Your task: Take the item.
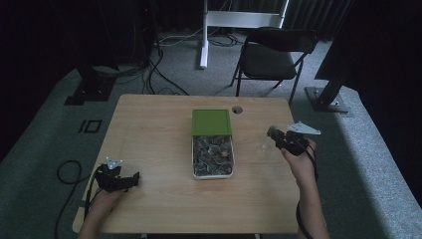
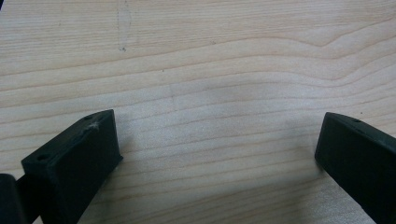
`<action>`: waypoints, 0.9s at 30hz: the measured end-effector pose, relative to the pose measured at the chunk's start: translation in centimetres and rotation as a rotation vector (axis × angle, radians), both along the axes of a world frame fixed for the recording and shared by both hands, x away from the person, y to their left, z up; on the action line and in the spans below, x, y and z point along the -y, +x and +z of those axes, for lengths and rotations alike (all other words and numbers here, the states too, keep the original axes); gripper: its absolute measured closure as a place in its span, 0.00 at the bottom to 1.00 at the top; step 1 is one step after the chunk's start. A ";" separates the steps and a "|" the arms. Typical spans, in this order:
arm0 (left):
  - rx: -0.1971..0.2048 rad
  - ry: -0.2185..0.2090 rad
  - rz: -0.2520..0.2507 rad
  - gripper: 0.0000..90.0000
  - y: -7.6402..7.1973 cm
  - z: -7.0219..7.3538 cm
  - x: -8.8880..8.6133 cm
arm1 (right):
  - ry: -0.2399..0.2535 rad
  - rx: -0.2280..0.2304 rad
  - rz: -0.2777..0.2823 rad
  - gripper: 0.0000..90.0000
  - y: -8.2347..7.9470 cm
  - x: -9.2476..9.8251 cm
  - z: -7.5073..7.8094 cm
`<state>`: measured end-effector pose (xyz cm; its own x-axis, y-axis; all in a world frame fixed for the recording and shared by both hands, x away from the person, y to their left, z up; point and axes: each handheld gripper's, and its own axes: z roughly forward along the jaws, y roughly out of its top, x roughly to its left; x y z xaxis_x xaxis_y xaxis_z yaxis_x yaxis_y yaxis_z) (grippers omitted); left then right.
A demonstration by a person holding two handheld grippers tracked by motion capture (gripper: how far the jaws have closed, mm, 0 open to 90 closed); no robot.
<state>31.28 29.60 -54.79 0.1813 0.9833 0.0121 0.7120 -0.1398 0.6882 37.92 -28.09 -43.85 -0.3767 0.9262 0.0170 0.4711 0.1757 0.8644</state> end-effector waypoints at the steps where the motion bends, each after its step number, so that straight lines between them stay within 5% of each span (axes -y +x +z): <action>1: 0.000 0.000 0.000 0.00 0.0 0.0 0.0 | 0.000 -0.007 -0.005 0.83 0.2 0.1 -0.2; 12: 0.000 0.000 0.000 0.00 0.0 0.0 0.0 | 0.009 -0.043 -0.033 0.76 1.4 0.6 -1.4; 27: 0.000 0.000 0.000 0.00 0.0 0.0 0.0 | -0.022 -0.038 -0.040 0.44 0.5 0.9 -1.0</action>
